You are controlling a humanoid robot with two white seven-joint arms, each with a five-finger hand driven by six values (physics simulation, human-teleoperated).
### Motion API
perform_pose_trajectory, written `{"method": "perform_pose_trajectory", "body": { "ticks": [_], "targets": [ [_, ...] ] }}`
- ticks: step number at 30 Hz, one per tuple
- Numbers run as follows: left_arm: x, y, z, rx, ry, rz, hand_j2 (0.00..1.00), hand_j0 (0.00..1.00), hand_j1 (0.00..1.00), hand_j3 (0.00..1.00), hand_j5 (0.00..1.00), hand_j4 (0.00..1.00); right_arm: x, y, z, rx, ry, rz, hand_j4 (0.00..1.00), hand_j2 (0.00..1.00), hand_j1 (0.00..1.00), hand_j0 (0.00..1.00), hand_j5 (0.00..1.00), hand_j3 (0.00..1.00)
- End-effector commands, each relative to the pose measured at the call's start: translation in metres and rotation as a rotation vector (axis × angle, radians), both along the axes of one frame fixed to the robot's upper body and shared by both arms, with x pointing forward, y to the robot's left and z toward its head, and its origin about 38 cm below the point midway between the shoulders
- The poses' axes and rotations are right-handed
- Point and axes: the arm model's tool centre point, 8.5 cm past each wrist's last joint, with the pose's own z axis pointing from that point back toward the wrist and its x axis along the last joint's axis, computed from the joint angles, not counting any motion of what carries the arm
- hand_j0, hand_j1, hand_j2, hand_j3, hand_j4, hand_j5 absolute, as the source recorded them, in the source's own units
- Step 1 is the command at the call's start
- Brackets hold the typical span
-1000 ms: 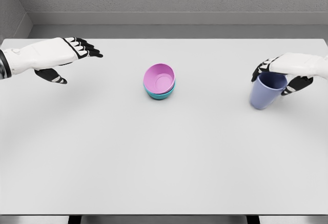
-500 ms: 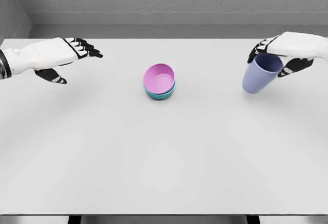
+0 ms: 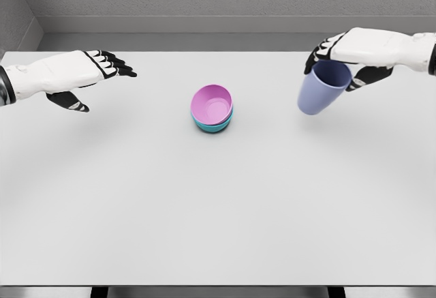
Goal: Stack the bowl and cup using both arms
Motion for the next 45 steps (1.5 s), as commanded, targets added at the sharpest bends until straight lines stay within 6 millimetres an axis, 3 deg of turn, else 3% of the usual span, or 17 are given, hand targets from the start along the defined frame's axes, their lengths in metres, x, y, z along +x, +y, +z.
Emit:
{"method": "perform_pose_trajectory", "body": {
  "ticks": [1, 9, 13, 18, 23, 45],
  "targets": [
    [0.000, 0.000, 0.000, -0.005, 0.001, 0.002, 1.00, 1.00, 1.00, 1.00, 1.00, 1.00, 0.000, 0.009, 0.000, 0.016, -0.001, 0.019, 0.65, 0.65, 0.65, 0.65, 0.65, 0.65],
    [0.000, 0.001, 0.001, -0.006, 0.000, 0.003, 1.00, 1.00, 1.00, 1.00, 1.00, 1.00, 0.004, 0.023, 0.009, 0.035, -0.023, 0.047, 0.65, 0.65, 0.65, 0.65, 0.65, 0.65],
    [0.000, 0.000, 0.000, -0.005, 0.001, 0.002, 1.00, 1.00, 1.00, 1.00, 1.00, 1.00, 0.007, 0.041, 0.013, 0.057, -0.036, 0.081, 0.65, 0.65, 0.65, 0.65, 0.65, 0.65],
    [0.000, 0.001, 0.001, -0.005, 0.000, 0.004, 1.00, 1.00, 1.00, 1.00, 1.00, 1.00, 0.007, 0.044, 0.017, 0.062, -0.044, 0.089, 0.65, 0.65, 0.65, 0.65, 0.65, 0.65],
    [0.000, 0.001, 0.001, -0.004, 0.001, 0.004, 1.00, 1.00, 1.00, 1.00, 1.00, 1.00, 0.010, 0.064, 0.019, 0.089, -0.049, 0.125, 0.65, 0.65, 0.65, 0.65, 0.65, 0.65],
    [0.000, 0.001, 0.001, -0.005, 0.001, 0.003, 1.00, 1.00, 1.00, 1.00, 1.00, 1.00, 0.023, 0.134, 0.007, 0.148, -0.039, 0.217, 0.65, 0.65, 0.65, 0.65, 0.65, 0.65]
  ]
}}
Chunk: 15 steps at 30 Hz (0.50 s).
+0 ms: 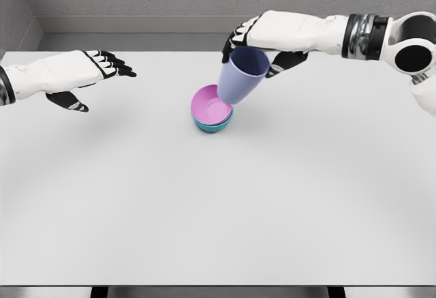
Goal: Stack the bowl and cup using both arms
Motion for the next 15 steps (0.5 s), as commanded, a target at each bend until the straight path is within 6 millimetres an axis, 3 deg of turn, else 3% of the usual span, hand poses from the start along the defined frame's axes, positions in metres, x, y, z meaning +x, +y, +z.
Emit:
{"method": "perform_pose_trajectory", "body": {
  "ticks": [1, 12, 15],
  "targets": [
    [0.000, 0.000, 0.001, -0.007, 0.001, 0.002, 1.00, 1.00, 1.00, 1.00, 1.00, 1.00, 0.003, 0.010, -0.004, 0.006, 0.009, 0.005, 0.65, 0.65, 0.65, 0.65, 0.65, 0.65],
    [0.000, -0.001, 0.001, -0.007, 0.000, 0.000, 1.00, 1.00, 1.00, 1.00, 1.00, 1.00, 0.017, 0.035, -0.022, -0.013, 0.049, 0.007, 0.65, 0.65, 0.65, 0.65, 0.65, 0.65],
    [0.000, -0.001, 0.001, -0.007, 0.000, 0.000, 1.00, 1.00, 1.00, 1.00, 1.00, 1.00, 0.020, 0.038, -0.035, -0.034, 0.076, 0.002, 0.65, 0.65, 0.65, 0.65, 0.65, 0.65]
  ]
}}
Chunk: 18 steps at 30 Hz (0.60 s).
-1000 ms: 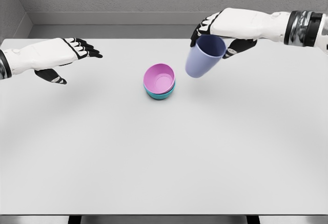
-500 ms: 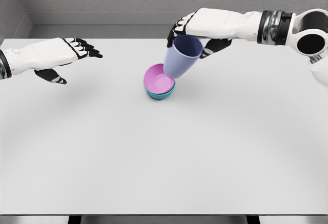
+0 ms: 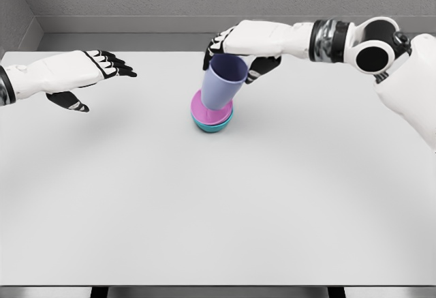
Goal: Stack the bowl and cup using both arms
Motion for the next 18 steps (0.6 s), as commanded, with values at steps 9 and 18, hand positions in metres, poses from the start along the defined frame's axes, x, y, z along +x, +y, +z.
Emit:
{"method": "perform_pose_trajectory", "body": {
  "ticks": [9, 18],
  "targets": [
    [0.000, -0.001, 0.000, -0.007, 0.002, 0.000, 1.00, 1.00, 1.00, 1.00, 1.00, 1.00, 0.013, 0.014, -0.024, -0.029, 0.048, -0.027, 0.65, 0.65, 0.65, 0.65, 0.65, 0.65],
    [0.000, -0.002, 0.000, -0.008, 0.001, -0.003, 1.00, 1.00, 1.00, 1.00, 1.00, 1.00, 0.018, 0.016, -0.031, -0.031, 0.068, -0.043, 0.65, 0.65, 0.65, 0.65, 0.65, 0.65]
  ]
}}
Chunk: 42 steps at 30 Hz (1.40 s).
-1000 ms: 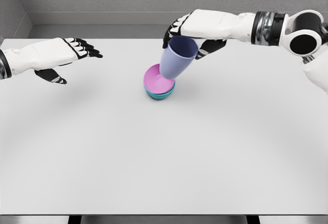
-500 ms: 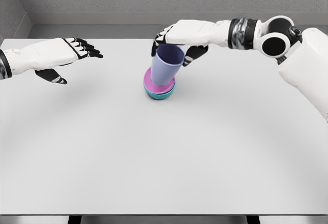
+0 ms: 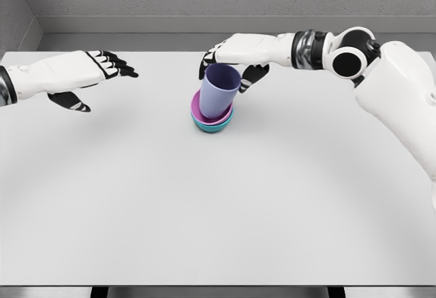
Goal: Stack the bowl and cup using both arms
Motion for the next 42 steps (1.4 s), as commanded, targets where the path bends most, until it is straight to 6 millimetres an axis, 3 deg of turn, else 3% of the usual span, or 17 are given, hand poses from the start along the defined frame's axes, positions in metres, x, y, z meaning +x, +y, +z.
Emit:
{"method": "perform_pose_trajectory", "body": {
  "ticks": [1, 5, 6, 8, 16, 19, 20, 21, 22, 23, 26, 29, 31, 34, 42],
  "targets": [
    [0.000, 0.000, 0.001, -0.006, 0.001, 0.002, 1.00, 1.00, 1.00, 1.00, 1.00, 1.00, 0.001, 0.002, -0.001, 0.006, 0.006, -0.003, 0.65, 0.65, 0.65, 0.65, 0.65, 0.65],
    [0.000, 0.000, 0.000, -0.006, 0.002, 0.002, 1.00, 1.00, 1.00, 1.00, 1.00, 1.00, 0.002, 0.001, -0.002, 0.004, 0.009, -0.007, 0.69, 0.69, 0.69, 0.69, 0.69, 0.69],
    [0.000, 0.000, 0.000, -0.006, 0.002, 0.002, 1.00, 1.00, 1.00, 1.00, 1.00, 1.00, 0.004, 0.002, -0.005, 0.009, 0.020, -0.015, 0.91, 0.91, 0.91, 0.91, 0.91, 0.91],
    [0.000, 0.000, 0.001, -0.006, 0.001, 0.002, 1.00, 1.00, 1.00, 1.00, 1.00, 1.00, 0.005, 0.003, -0.006, 0.009, 0.025, -0.019, 0.98, 0.98, 0.98, 0.98, 0.98, 0.98],
    [0.000, 0.000, 0.000, -0.006, 0.001, 0.001, 1.00, 1.00, 1.00, 1.00, 1.00, 1.00, 0.005, 0.001, -0.003, 0.010, 0.018, -0.018, 0.98, 0.98, 0.98, 0.98, 0.98, 0.98],
    [0.000, 0.000, 0.000, -0.006, 0.001, 0.001, 1.00, 1.00, 1.00, 1.00, 1.00, 1.00, -0.001, 0.000, 0.020, 0.020, -0.040, 0.013, 1.00, 1.00, 1.00, 1.00, 1.00, 1.00],
    [0.000, 0.000, 0.000, -0.006, 0.001, 0.001, 1.00, 1.00, 1.00, 1.00, 1.00, 1.00, -0.006, -0.012, 0.037, 0.028, -0.085, 0.013, 1.00, 1.00, 1.00, 1.00, 1.00, 1.00],
    [0.000, 0.000, 0.000, -0.006, 0.001, 0.001, 1.00, 1.00, 1.00, 1.00, 1.00, 1.00, -0.016, -0.031, 0.071, 0.069, -0.168, 0.012, 1.00, 1.00, 1.00, 1.00, 1.00, 1.00],
    [0.000, -0.001, 0.000, -0.007, 0.001, -0.001, 1.00, 1.00, 1.00, 1.00, 1.00, 1.00, -0.028, -0.055, 0.097, 0.069, -0.246, 0.001, 1.00, 1.00, 1.00, 1.00, 1.00, 1.00],
    [-0.001, -0.002, 0.000, -0.007, 0.000, -0.003, 1.00, 1.00, 1.00, 1.00, 1.00, 1.00, -0.038, -0.080, 0.111, 0.054, -0.288, -0.019, 1.00, 1.00, 1.00, 1.00, 1.00, 1.00],
    [-0.001, -0.001, 0.001, -0.006, 0.000, -0.003, 1.00, 1.00, 1.00, 1.00, 1.00, 1.00, -0.079, -0.156, 0.122, 0.016, -0.355, -0.051, 1.00, 1.00, 1.00, 1.00, 1.00, 1.00],
    [0.000, -0.001, 0.001, -0.007, 0.001, -0.001, 1.00, 1.00, 1.00, 1.00, 1.00, 1.00, -0.098, -0.213, 0.107, -0.007, -0.329, -0.171, 1.00, 1.00, 1.00, 1.00, 1.00, 1.00],
    [0.000, 0.001, 0.000, -0.011, 0.003, 0.003, 1.00, 1.00, 1.00, 1.00, 1.00, 1.00, -0.103, -0.227, 0.097, -0.012, -0.304, -0.205, 1.00, 1.00, 1.00, 1.00, 1.00, 1.00],
    [-0.001, 0.005, -0.003, 0.000, 0.010, 0.012, 1.00, 1.00, 1.00, 1.00, 1.00, 1.00, -0.106, -0.217, 0.073, -0.007, -0.251, -0.180, 1.00, 1.00, 1.00, 1.00, 1.00, 1.00],
    [-0.005, 0.011, -0.010, 0.009, 0.028, 0.024, 1.00, 1.00, 1.00, 1.00, 1.00, 1.00, -0.106, -0.216, 0.074, -0.007, -0.255, -0.175, 1.00, 1.00, 1.00, 1.00, 1.00, 1.00]
  ]
}}
